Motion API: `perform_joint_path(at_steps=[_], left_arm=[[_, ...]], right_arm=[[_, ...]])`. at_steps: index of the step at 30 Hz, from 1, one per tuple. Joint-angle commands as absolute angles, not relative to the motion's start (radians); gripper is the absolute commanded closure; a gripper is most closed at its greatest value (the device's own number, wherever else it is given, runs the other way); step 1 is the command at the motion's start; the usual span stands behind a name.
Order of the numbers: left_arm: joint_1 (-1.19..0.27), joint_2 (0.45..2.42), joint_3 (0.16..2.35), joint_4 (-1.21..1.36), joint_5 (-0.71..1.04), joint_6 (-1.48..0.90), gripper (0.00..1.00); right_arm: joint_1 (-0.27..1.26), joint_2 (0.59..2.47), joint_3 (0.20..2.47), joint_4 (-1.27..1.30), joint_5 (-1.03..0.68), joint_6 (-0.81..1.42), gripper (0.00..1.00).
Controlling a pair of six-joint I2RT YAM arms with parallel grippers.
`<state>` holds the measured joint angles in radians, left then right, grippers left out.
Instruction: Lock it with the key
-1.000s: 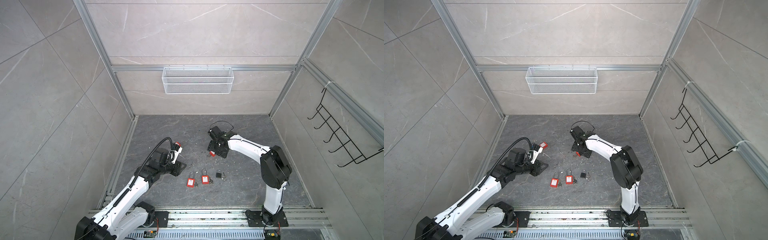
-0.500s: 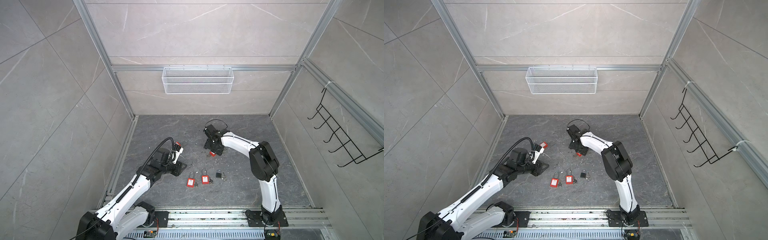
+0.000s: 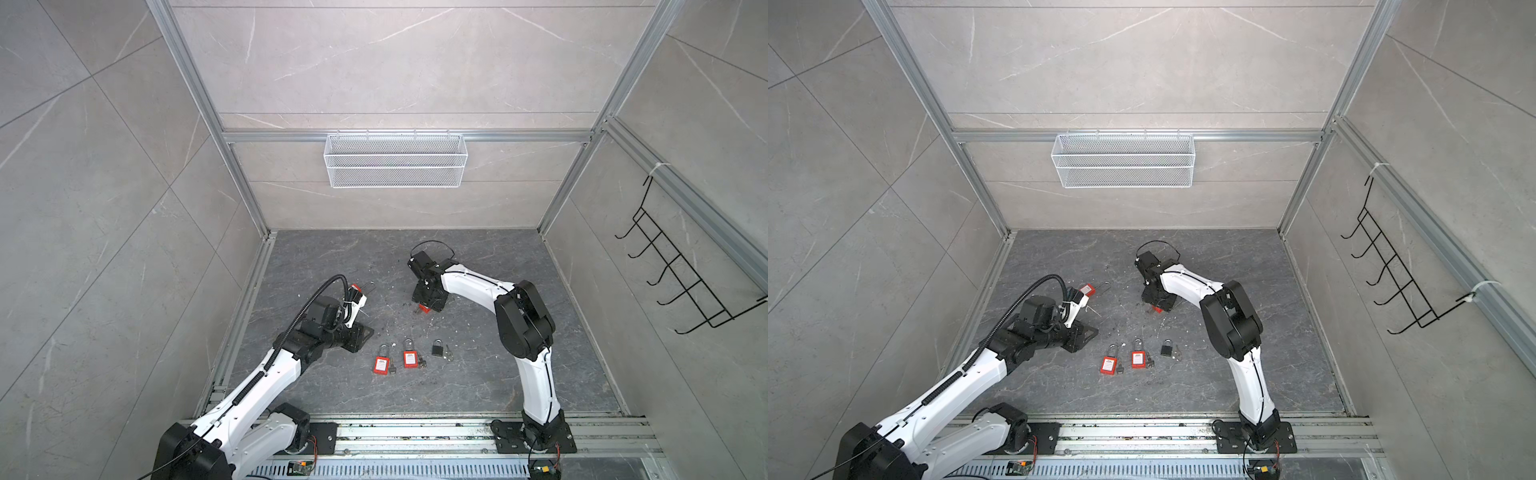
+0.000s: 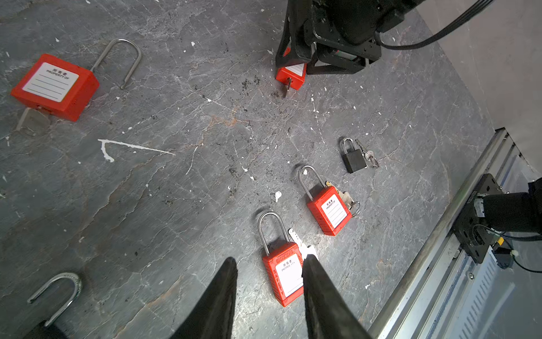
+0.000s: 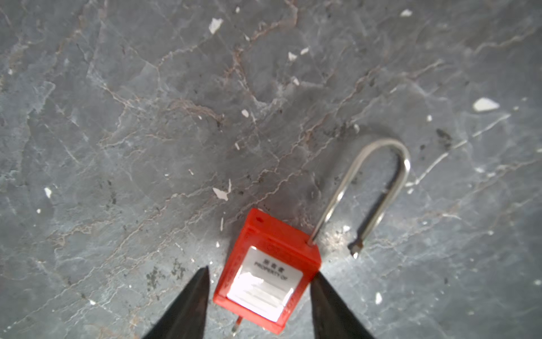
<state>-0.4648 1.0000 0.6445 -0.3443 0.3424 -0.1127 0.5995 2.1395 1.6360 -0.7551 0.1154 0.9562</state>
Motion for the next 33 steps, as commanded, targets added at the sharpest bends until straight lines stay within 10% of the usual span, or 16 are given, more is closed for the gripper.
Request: perform_joint_path(at_steps=[1,20,33], left_arm=[[-0.468,0.978,0.644,-0.336,0.35,-0.132,0.6],[-0.48,0.924,0.633,-0.365,0.342,-0.159,0.62],[-0.522,0.938,0.67,-0.388,0.311,-0.174,0.63]], right_arm=[[0.596,2.152,1.613,-0.778,0.115,0.914,0.49],[0.597,2.053,1.484,-0.795,0.042,0.456,0.57],[0.595,2.09,1.494,-0.79,0.038,0.536,0.49]])
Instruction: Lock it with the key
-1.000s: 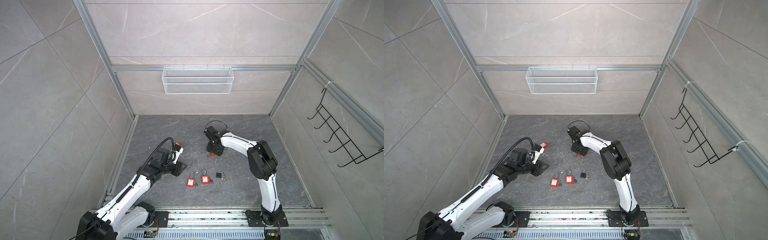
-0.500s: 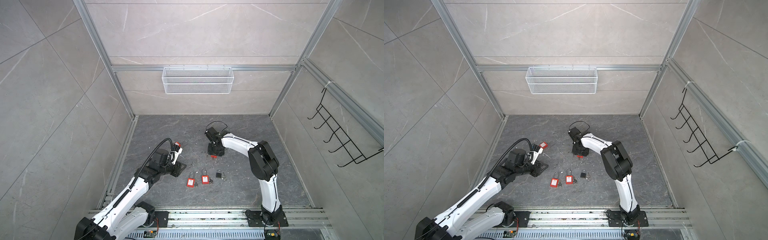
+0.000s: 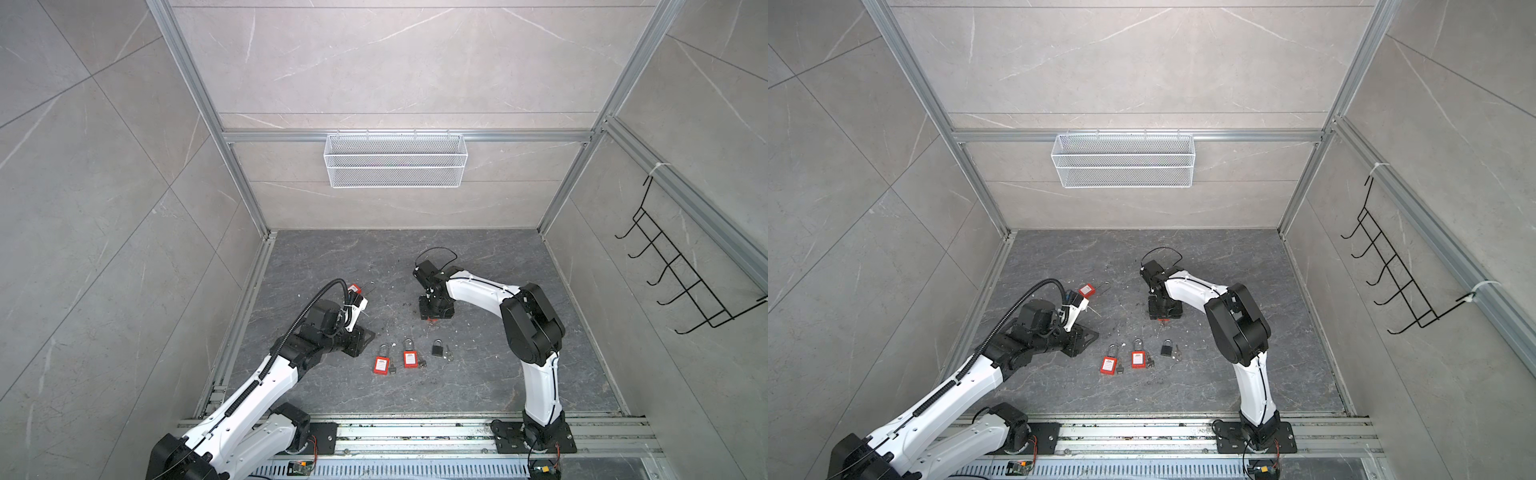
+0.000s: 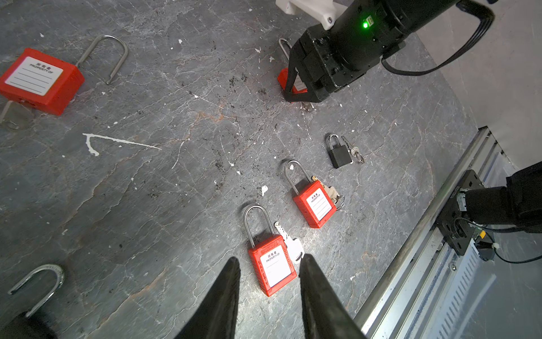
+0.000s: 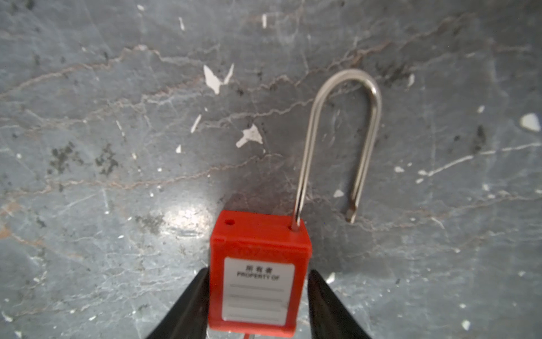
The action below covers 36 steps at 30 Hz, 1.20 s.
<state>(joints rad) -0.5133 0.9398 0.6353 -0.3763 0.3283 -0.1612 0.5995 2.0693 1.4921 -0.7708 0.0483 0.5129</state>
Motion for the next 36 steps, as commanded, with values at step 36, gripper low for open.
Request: perform_joint_path(at_steps=[36], left_arm=[[-0.539,1.008,0.811,-0.205,0.693,0.477,0.55]], right_arm=[[0.633,1.267,1.155,-0.881,-0.415,-0.608,0.72]])
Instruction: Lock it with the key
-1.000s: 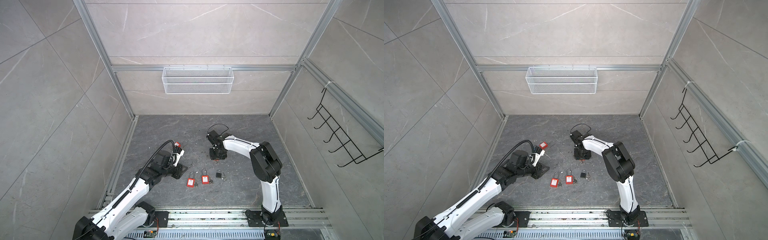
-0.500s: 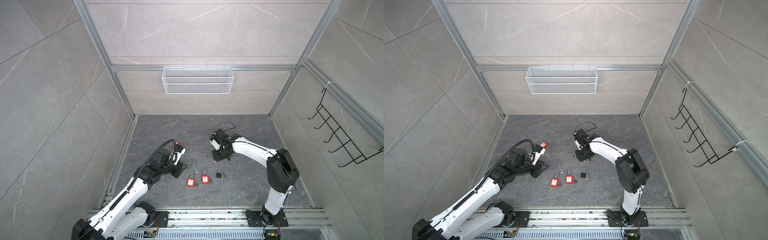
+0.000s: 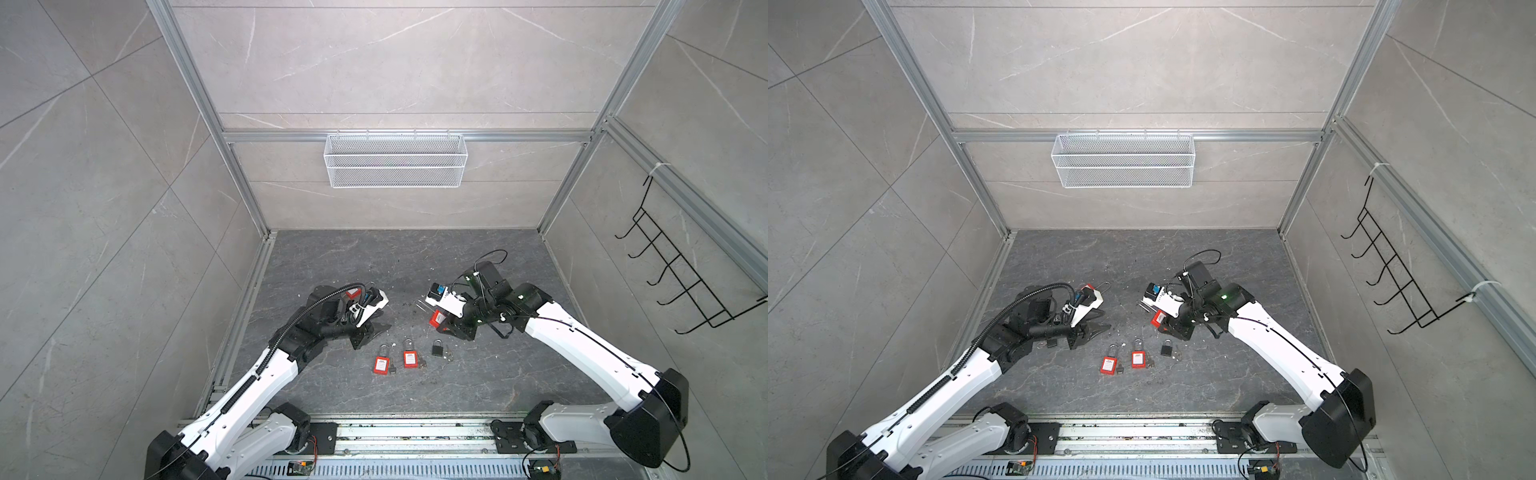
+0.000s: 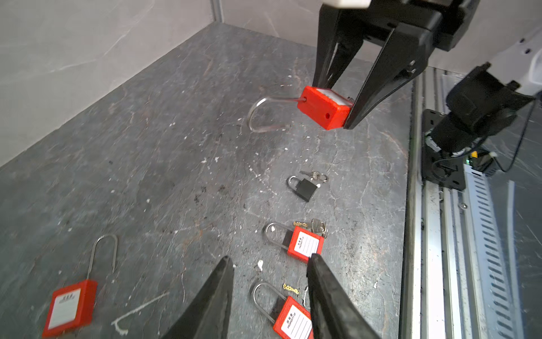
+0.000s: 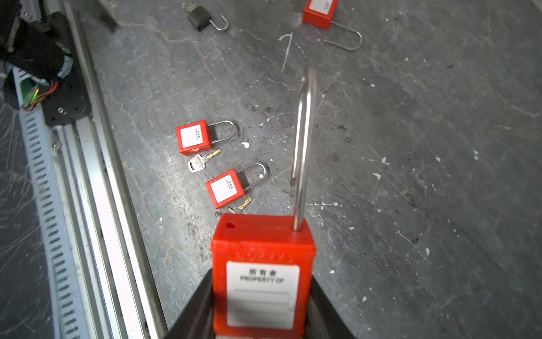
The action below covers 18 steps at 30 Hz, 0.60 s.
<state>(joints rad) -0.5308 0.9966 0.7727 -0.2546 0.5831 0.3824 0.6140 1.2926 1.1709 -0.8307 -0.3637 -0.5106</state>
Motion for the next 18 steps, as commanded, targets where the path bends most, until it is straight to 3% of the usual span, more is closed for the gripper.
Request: perform_joint_path(at_steps=[1,11,18], left_arm=[[-0.541,1.014,0.811,-0.191,0.703,0.484,0.55],[-0.584,1.065,0.842,-0.208,0.807,0.559,0.54],[-0.622,1.087,0.861,-0.295,0.847,0.612,0.6]], right_arm=[[0.644,1.261,1.156,-0.894,-0.412,-0.619,0.73],[0.775,1.226,1.134,-0.89,-0.329,-0.626,0.74],[0.793,1.238,1.144,-0.887,-0.329,-0.621,0.76]])
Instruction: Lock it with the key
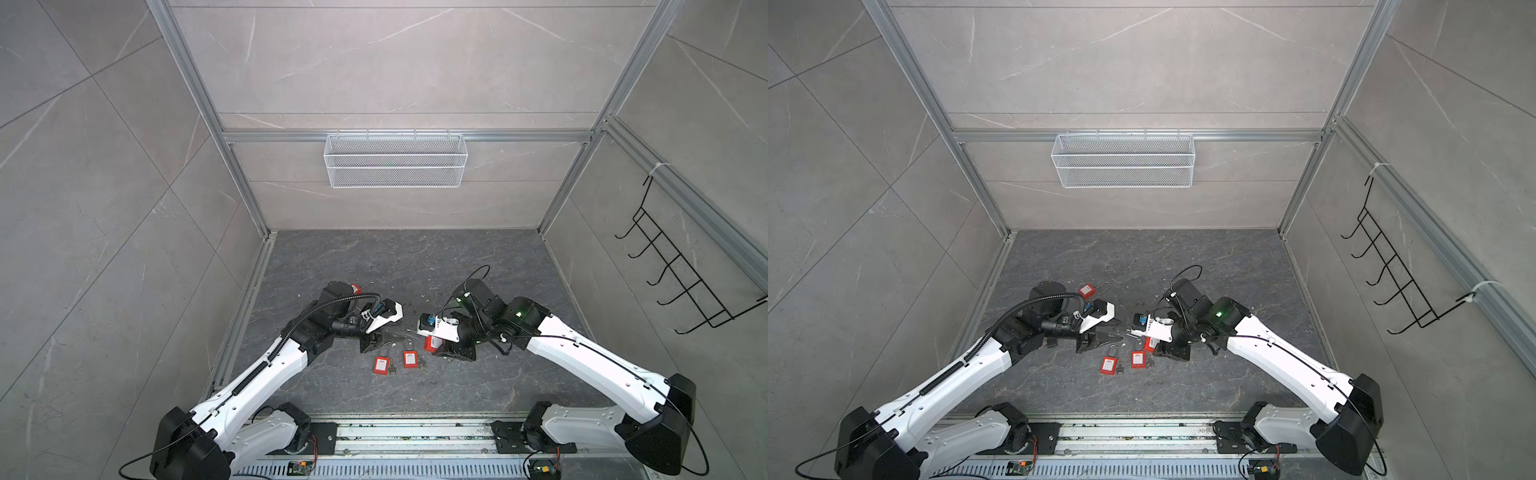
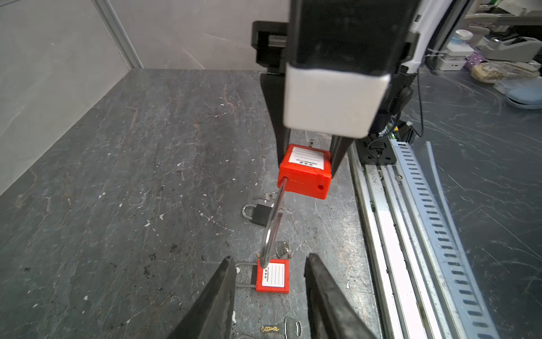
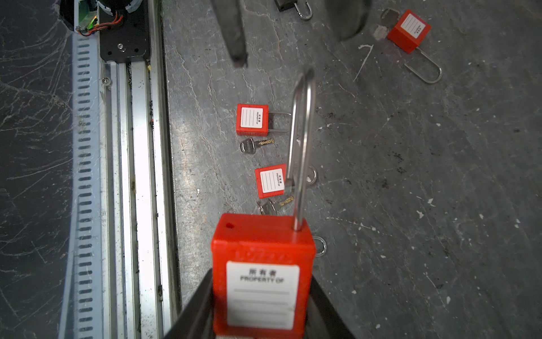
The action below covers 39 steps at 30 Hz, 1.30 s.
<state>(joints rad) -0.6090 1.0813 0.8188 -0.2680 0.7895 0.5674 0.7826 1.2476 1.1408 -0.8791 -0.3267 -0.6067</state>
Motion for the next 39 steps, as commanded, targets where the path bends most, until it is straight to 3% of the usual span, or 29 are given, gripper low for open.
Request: perform_joint_path(at_steps=[1,8,18,22,29,34,39], left_arm=[[-0.624,1.092,0.861,-0.289,0.845,0.611,0.61],[-0.639,1.12,0.865,-0.281,0.828,0.606,0.7],[-0.673,1.144,0.866,-0.287,0.823,0.612,1.0],[-0.679,1.147,0.866,-0.276,0.838,0.595,1.0],[-0.678,1.125,0.831,-0.199,0.861,0.5,1.0],[-0.678,1.097,0.797,-0.159,0.864,0.456,1.0],[-0.679,1.064,0.766,-0.122,0.876,0.43,1.0]], right_arm=[[0.798,1.237,1.144,-0.883,-0.331,-0.621,0.76],[0.805,1.221,1.147,-0.877,-0.338,-0.625,0.76],[0.811,1.225,1.165,-0.883,-0.329,-0.633,0.76],[0.813,1.224,1.169,-0.879,-0.303,-0.637,0.71],[0.816,1.183,1.15,-0.843,-0.199,-0.651,0.45],[0.817,1.17,1.156,-0.883,-0.199,-0.679,0.4],[0.817,1.185,1.157,-0.92,-0.204,-0.694,0.44]])
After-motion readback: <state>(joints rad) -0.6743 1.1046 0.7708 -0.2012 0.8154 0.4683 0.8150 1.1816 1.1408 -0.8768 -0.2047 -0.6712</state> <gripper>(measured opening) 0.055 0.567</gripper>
